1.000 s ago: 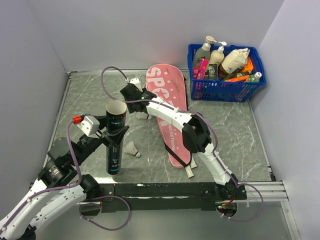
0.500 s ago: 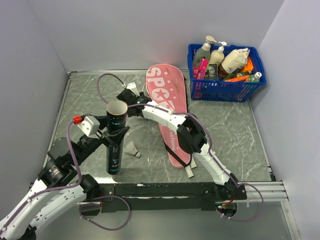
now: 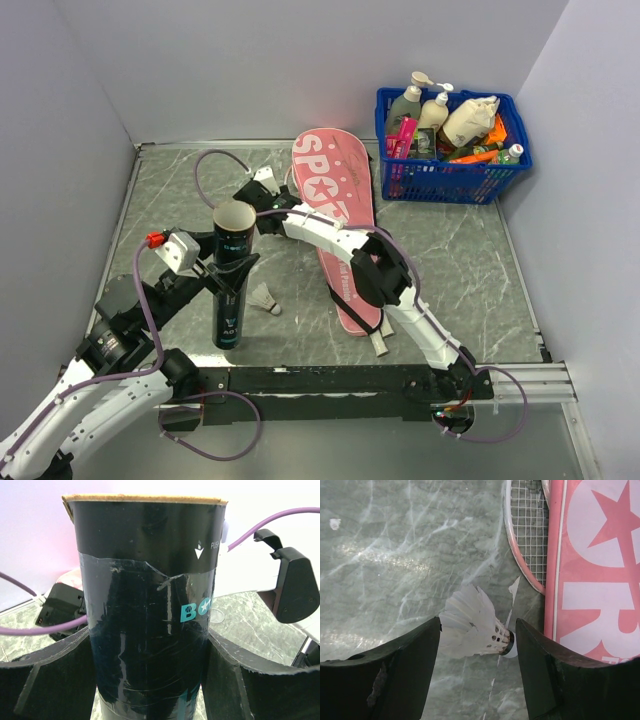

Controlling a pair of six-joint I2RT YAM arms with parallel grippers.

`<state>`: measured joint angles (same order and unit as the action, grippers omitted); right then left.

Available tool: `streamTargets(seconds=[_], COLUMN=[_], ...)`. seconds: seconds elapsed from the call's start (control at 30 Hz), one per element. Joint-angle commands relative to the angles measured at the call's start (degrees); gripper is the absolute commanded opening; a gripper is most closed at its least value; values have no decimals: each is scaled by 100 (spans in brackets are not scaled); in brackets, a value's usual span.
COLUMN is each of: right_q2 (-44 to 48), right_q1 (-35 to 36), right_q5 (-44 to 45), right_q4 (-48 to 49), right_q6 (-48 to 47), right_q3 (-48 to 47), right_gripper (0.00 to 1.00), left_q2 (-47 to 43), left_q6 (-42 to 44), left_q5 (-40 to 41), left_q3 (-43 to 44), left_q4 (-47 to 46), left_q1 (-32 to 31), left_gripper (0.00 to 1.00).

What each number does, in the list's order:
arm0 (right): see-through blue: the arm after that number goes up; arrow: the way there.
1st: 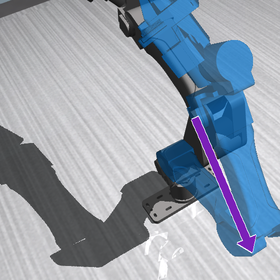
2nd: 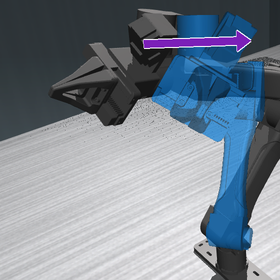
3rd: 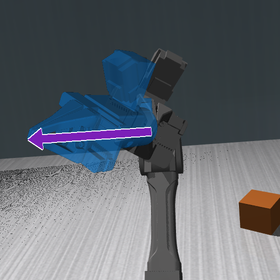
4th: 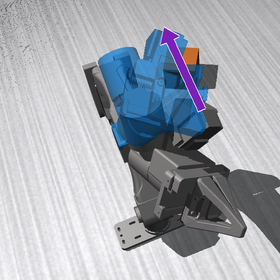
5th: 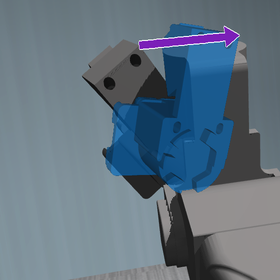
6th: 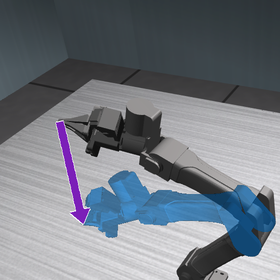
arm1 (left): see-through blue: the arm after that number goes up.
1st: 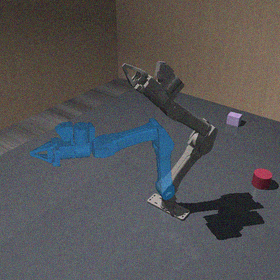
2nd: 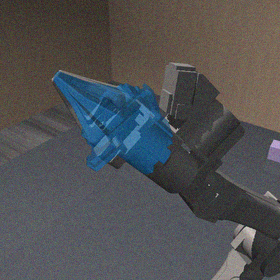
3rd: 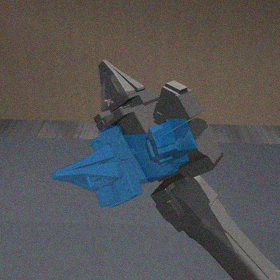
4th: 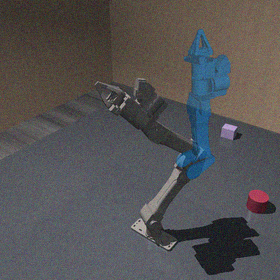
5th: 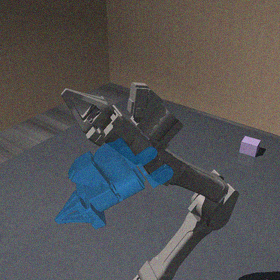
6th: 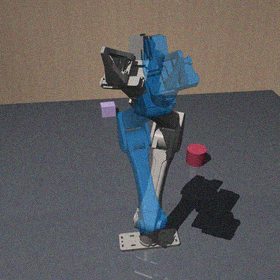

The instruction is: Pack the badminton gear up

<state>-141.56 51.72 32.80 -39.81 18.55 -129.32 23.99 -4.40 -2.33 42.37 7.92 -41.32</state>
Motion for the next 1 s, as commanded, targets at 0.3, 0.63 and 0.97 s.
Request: streamTargets(seconds=[0.3, 0.63, 0.97], right_q2=[-153, 128, 690], right_q1=[-4, 66, 118], right_q5=[315, 517, 913], right_q4=[-27, 26, -44], right_q6=[-9, -88, -70], right_q3=[-164, 38, 372], right_gripper=[42, 29, 1], left_q2=[36, 71, 36], left_q6=[-140, -184, -184], left_q5=[-136, -251, -224], left_q3=[61, 61, 17], left_q4=[-432, -458, -494], left_q1=[36, 115, 133], left_gripper=[13, 13, 13])
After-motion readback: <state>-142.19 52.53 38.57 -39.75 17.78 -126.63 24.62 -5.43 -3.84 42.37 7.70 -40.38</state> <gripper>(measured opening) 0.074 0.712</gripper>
